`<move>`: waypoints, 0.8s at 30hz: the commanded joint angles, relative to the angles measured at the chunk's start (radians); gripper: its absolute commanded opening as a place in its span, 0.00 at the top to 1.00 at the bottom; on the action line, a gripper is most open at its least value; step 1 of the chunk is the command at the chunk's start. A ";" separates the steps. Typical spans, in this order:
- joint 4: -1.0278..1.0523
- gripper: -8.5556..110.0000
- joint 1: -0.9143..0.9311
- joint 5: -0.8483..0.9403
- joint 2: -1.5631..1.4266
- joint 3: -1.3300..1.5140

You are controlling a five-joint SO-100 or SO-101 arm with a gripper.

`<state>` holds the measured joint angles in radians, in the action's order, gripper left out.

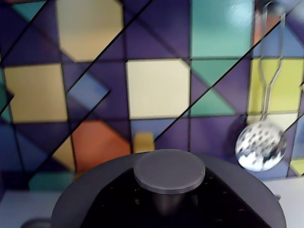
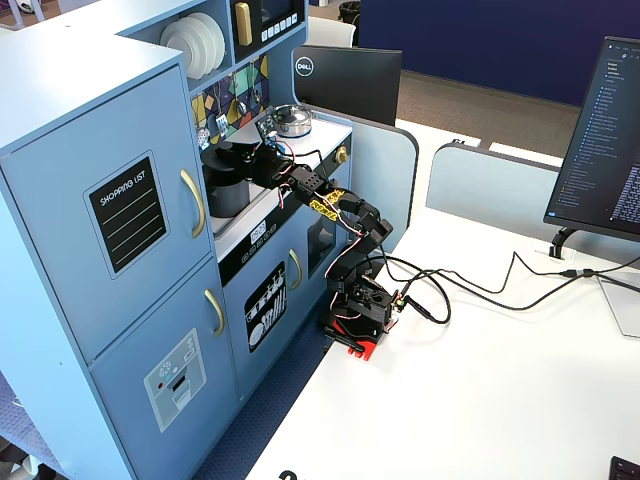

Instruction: Pick up the lid from the counter and put it on the gray recipient

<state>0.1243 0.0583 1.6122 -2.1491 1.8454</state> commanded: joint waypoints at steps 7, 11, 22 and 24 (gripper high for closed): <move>-0.049 0.93 -0.031 -0.005 -0.051 0.064; -0.061 0.93 -0.021 -0.006 -0.041 0.081; -0.112 0.93 0.006 0.000 -0.023 0.121; -0.132 0.93 0.012 0.003 -0.006 0.121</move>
<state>0.0476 0.0522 1.6122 -2.1522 1.9773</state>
